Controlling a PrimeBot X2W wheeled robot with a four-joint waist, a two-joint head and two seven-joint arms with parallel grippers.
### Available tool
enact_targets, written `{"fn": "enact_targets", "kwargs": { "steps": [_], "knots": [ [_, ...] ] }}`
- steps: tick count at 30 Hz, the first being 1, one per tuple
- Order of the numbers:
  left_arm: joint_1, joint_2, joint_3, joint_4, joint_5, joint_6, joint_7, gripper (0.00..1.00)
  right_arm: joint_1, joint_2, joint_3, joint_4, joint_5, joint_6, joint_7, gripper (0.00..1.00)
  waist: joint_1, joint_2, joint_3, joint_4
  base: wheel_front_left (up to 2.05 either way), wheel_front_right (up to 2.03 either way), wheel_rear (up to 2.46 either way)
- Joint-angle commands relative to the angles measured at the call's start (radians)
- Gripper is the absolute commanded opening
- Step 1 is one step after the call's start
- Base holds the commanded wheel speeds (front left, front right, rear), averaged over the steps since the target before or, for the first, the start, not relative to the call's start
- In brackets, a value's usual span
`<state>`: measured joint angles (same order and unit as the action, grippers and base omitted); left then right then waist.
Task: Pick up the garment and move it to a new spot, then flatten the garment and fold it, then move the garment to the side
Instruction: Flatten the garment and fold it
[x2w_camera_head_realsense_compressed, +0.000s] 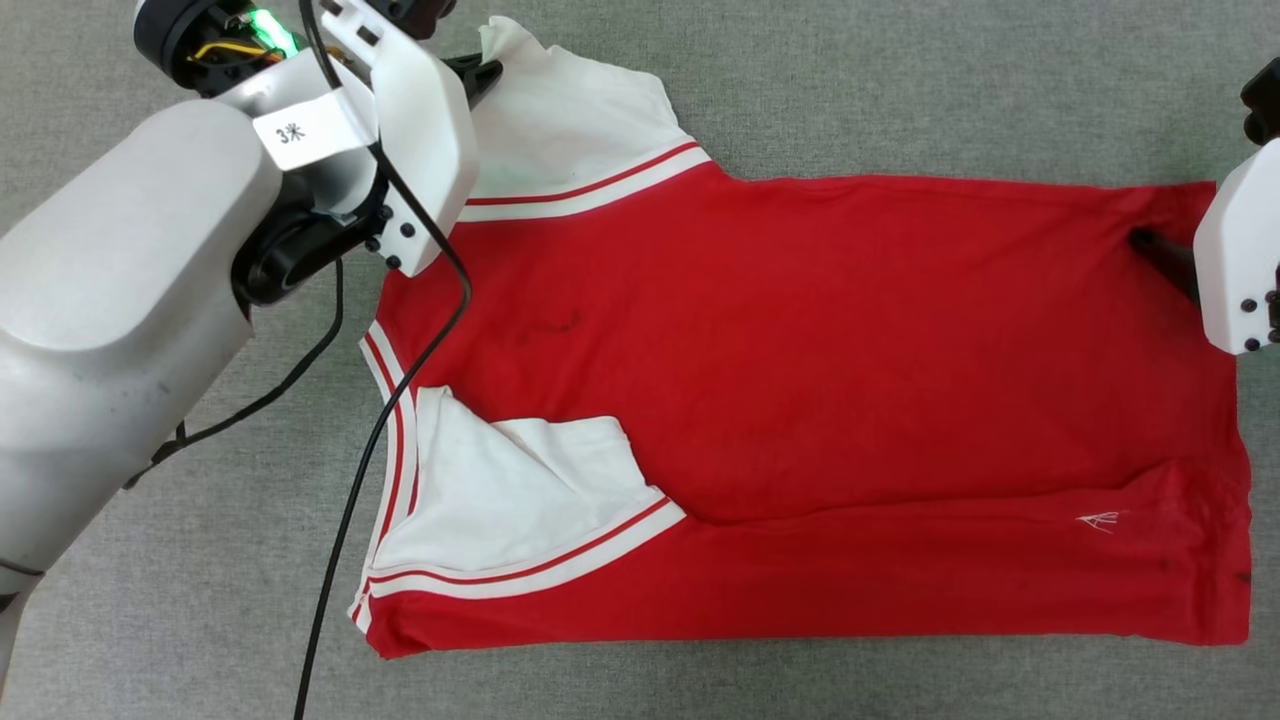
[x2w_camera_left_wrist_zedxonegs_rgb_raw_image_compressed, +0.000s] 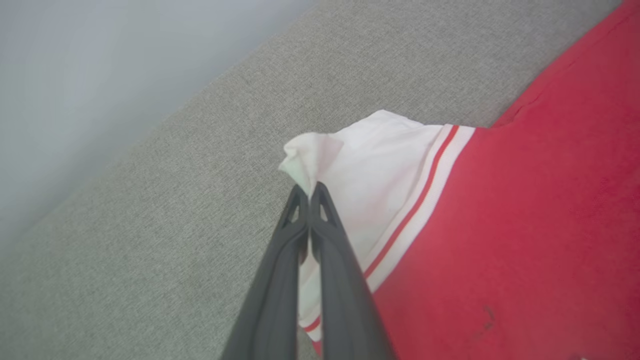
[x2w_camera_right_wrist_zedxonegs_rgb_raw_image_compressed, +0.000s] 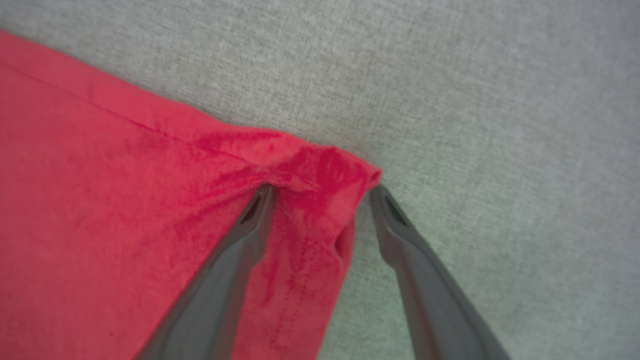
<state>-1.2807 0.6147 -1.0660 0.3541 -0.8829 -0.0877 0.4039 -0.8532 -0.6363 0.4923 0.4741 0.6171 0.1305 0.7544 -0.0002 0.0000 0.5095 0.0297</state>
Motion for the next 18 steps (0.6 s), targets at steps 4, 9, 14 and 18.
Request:
{"fn": "enact_targets", "kwargs": {
  "steps": [4,9,14,18],
  "knots": [
    [0.011,0.01,0.004,0.0,-0.003,0.005,-0.014,0.0,0.034,0.022,0.062,0.064,0.022,0.001,-0.036,0.0,0.0002,0.0,-0.007,-0.004,0.0,0.0,0.0],
    [0.037,0.023,0.01,-0.001,-0.01,0.012,-0.037,0.0,0.004,0.009,0.059,0.08,0.055,0.0,-0.144,0.0,0.0002,0.0,-0.04,-0.014,0.0,0.0,0.0],
    [0.093,0.046,0.019,-0.023,-0.028,0.032,-0.078,0.0,0.017,0.0,0.082,0.068,0.077,0.0,-0.27,0.0,0.0002,0.0,-0.093,-0.025,0.0,0.0,0.0],
    [0.209,0.1,0.017,-0.095,-0.054,0.076,-0.121,0.0,0.08,-0.018,0.1,0.048,0.114,0.0,-0.413,0.0,0.0002,0.0,-0.177,-0.031,0.0,0.0,0.0]
  ]
}}
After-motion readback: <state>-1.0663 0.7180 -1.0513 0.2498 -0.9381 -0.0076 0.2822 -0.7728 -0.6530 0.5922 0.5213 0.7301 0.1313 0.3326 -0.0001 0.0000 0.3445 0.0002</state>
